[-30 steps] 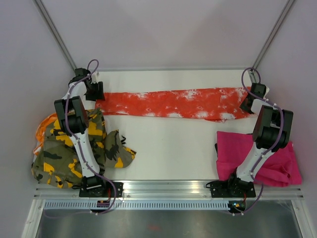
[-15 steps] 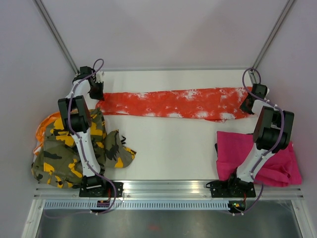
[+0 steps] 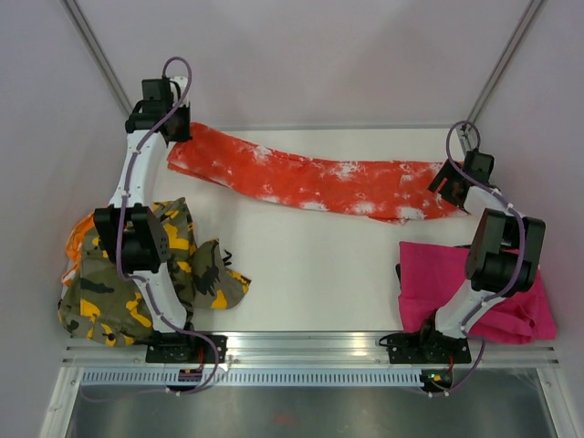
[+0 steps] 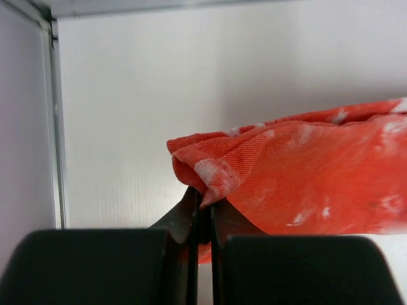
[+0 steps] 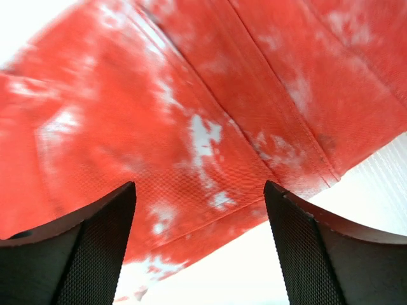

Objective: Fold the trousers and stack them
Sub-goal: Fold the trousers

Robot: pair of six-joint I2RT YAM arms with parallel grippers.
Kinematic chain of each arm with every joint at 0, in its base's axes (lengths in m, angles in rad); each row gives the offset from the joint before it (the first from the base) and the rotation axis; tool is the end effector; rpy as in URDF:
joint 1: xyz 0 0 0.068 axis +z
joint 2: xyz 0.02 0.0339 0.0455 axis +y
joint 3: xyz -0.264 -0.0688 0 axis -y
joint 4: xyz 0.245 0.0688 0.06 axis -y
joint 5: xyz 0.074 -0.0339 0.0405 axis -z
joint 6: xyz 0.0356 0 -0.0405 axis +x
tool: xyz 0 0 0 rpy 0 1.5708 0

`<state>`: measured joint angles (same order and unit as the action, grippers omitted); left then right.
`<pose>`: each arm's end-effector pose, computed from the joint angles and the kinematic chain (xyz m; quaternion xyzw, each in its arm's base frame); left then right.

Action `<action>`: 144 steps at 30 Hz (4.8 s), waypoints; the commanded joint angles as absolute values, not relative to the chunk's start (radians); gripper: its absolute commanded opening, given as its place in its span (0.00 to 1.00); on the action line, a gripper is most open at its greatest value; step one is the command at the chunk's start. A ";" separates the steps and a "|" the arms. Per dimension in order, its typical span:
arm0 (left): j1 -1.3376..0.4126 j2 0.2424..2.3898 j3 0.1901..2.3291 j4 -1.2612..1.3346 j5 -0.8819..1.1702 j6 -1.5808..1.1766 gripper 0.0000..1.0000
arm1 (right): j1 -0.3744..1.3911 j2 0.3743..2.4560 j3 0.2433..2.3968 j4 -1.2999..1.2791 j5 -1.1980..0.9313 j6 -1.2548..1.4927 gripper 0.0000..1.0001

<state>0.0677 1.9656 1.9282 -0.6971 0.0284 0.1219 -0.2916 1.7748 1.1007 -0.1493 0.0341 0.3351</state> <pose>0.4490 0.0294 0.3345 0.0305 0.9133 0.0255 0.4054 0.3606 -0.1095 0.1856 0.2929 0.8836 -0.0079 0.3653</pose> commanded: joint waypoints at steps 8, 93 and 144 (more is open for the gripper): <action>-0.165 1.977 2.242 -0.837 -0.008 -0.188 0.02 | -0.039 1.631 1.151 -0.099 -0.204 0.307 0.85; -0.753 2.445 2.341 -0.387 -0.103 -0.759 0.02 | -0.118 1.469 1.077 -0.081 -0.222 0.380 0.67; -0.253 1.973 1.578 -0.318 0.335 -0.381 0.43 | 0.158 1.776 1.336 -0.222 -0.117 0.287 0.68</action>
<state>-0.2607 2.1117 1.5639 -0.3180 0.3347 -0.4561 0.1589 1.8515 1.2331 -0.1787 -0.1719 0.3210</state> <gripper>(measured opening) 0.364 0.598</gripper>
